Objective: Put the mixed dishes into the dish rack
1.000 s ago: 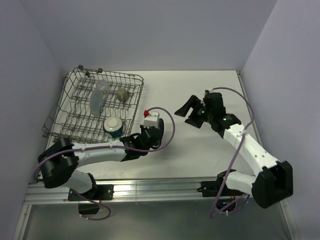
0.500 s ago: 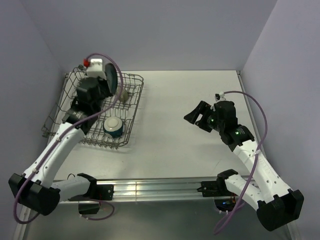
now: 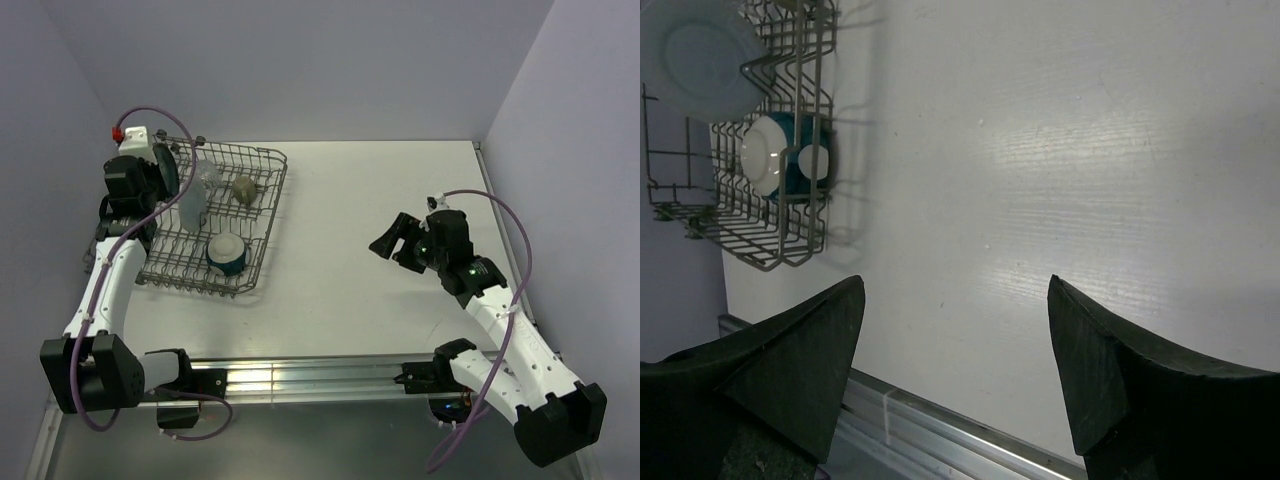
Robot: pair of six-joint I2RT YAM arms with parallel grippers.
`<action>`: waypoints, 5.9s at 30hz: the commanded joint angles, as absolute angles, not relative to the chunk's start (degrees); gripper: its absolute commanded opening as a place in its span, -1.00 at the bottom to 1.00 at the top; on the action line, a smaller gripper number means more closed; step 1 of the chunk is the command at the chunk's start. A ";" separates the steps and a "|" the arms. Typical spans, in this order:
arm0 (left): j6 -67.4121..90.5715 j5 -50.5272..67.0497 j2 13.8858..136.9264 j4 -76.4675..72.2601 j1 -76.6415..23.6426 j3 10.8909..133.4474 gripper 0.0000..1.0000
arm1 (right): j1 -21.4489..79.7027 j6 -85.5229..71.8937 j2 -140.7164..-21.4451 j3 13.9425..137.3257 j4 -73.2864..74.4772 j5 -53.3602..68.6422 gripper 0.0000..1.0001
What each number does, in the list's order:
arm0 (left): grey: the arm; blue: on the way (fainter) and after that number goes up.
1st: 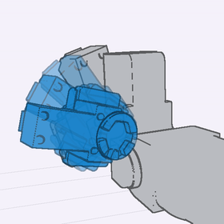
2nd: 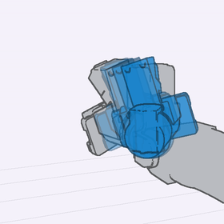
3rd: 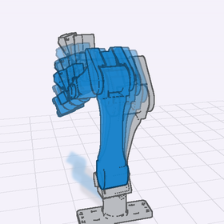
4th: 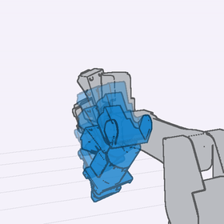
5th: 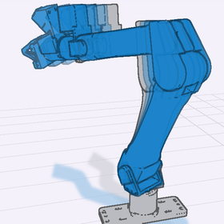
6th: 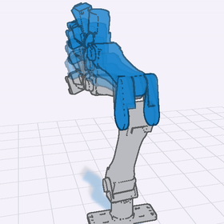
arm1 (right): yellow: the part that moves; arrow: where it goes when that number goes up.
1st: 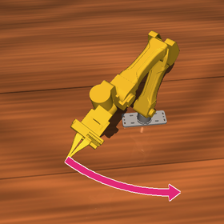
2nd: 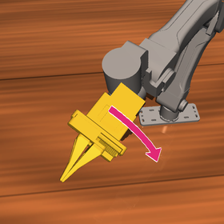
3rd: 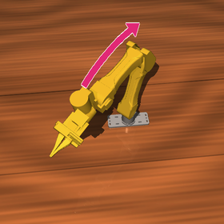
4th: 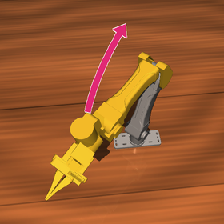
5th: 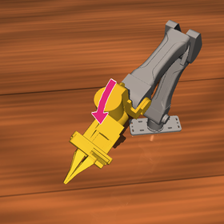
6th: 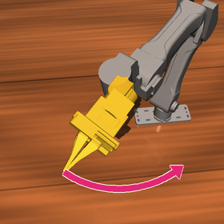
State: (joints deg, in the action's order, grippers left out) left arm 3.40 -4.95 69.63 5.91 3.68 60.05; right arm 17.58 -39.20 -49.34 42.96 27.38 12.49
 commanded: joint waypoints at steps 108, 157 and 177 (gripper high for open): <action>73.65 39.98 71.10 -69.84 -24.65 42.73 0.99 | 12.48 -38.13 -49.07 32.28 11.79 25.21 0.69; 49.04 -18.20 15.15 -17.67 -52.65 0.80 0.99 | 12.57 -44.55 17.20 -3.51 6.15 22.49 0.99; 52.65 -12.57 -9.48 -10.12 -52.73 -9.32 0.98 | 12.57 -48.78 16.96 -9.93 -3.52 26.63 0.99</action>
